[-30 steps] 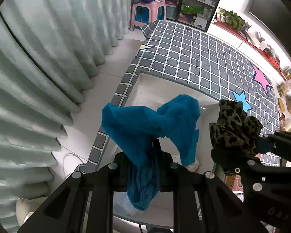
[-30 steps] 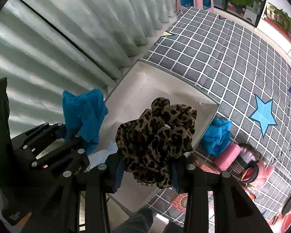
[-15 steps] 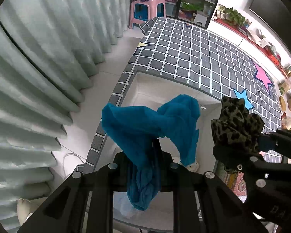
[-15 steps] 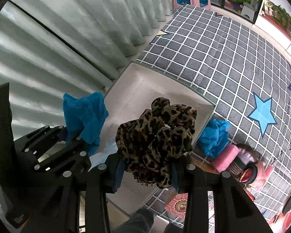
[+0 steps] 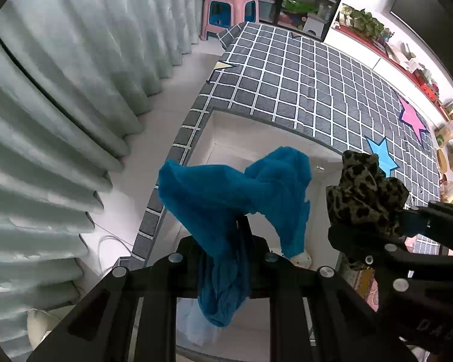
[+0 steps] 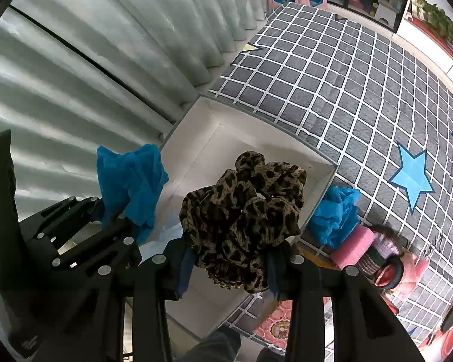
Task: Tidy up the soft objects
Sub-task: 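Hold the blue cloth and leopard scrunchie above the box with both tools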
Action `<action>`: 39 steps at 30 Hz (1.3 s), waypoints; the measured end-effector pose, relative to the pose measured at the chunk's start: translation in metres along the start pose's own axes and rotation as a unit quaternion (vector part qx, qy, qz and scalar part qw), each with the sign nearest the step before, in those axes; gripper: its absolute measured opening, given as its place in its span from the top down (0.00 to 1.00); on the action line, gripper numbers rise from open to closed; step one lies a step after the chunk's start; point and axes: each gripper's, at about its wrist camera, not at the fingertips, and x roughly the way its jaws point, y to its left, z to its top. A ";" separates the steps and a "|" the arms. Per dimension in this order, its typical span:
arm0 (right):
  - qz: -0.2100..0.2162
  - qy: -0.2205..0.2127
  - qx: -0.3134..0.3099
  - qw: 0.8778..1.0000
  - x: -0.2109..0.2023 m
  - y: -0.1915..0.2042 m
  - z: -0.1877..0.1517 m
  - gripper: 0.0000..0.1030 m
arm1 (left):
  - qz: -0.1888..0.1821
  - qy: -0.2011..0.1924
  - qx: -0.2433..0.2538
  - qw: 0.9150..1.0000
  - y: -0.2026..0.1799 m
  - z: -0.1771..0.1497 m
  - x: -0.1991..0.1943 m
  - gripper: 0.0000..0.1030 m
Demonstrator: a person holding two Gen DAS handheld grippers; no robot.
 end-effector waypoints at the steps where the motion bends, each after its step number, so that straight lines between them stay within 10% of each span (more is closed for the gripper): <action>1: 0.000 0.001 0.001 1.000 0.002 -0.001 0.001 0.60 | 0.000 0.002 0.000 1.000 0.000 0.002 0.002 0.80; 39: 0.008 0.044 0.061 0.997 0.056 -0.037 0.020 0.60 | 0.030 0.058 0.009 0.998 -0.015 0.018 0.064 0.77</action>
